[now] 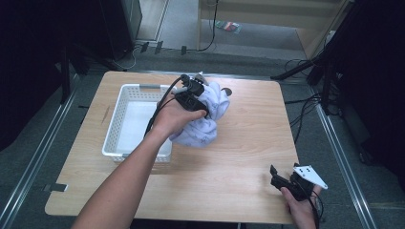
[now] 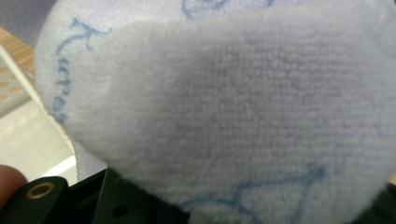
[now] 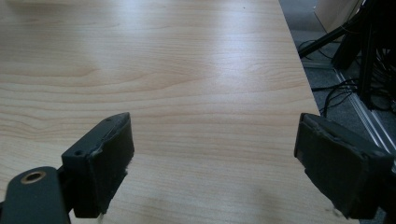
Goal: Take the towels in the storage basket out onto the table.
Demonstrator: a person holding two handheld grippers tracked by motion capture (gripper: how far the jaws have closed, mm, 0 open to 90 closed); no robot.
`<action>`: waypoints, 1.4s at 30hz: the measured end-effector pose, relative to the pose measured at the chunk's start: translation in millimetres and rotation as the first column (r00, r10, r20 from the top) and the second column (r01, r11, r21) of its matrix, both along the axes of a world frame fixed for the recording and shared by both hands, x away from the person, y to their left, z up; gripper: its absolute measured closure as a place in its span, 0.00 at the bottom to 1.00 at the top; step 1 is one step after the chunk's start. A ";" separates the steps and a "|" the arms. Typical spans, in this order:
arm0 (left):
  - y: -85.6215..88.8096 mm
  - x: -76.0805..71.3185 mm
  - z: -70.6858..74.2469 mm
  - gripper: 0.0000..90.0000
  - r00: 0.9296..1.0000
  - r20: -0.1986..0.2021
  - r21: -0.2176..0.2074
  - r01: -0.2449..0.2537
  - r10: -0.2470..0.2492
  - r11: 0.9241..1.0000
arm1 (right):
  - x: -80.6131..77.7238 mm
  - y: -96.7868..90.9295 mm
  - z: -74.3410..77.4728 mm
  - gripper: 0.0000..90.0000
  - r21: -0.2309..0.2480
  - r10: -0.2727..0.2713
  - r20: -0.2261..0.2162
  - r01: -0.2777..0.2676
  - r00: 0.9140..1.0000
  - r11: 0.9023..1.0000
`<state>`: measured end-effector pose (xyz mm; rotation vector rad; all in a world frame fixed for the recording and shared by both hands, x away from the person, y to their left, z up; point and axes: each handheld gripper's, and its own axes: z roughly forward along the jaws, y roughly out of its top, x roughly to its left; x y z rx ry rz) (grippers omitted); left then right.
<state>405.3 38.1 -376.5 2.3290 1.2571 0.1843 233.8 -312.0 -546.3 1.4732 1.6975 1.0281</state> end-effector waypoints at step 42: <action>-50.3 -4.1 -64.2 0.51 0.995 -0.071 0.002 0.077 -0.076 0.997 | -0.5 0.0 0.2 0.13 0.005 0.001 0.004 -0.001 1.000 1.000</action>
